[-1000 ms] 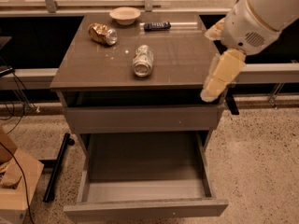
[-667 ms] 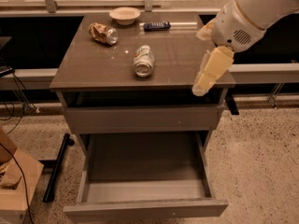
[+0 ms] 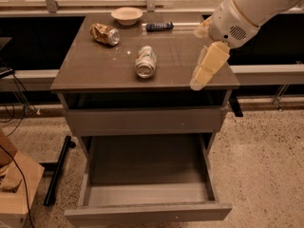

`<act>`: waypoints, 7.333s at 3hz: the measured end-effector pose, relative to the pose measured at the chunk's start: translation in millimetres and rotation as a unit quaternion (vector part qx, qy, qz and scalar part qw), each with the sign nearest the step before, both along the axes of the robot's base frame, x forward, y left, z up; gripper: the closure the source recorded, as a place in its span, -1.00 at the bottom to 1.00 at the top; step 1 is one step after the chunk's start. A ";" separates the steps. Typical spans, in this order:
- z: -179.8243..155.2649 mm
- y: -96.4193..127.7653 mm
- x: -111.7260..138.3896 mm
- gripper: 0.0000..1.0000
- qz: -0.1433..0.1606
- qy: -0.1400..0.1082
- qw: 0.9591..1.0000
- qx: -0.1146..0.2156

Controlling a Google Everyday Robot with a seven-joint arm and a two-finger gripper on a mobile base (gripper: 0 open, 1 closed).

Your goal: Place 7up can into middle drawer

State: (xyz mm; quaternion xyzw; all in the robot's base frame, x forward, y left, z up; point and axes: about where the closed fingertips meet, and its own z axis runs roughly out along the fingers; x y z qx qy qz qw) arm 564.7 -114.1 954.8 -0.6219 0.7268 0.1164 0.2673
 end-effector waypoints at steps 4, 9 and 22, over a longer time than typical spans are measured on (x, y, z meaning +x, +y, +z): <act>-44.8 53.3 60.2 -1.00 -0.055 0.003 0.995 0.077; -120.1 114.3 160.2 -1.00 -0.169 0.009 0.972 0.163; -142.3 66.3 -87.1 1.00 0.080 0.121 0.961 0.235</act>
Offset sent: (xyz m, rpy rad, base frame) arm 0.0429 0.0420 -0.0352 0.1060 -0.0053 -0.1112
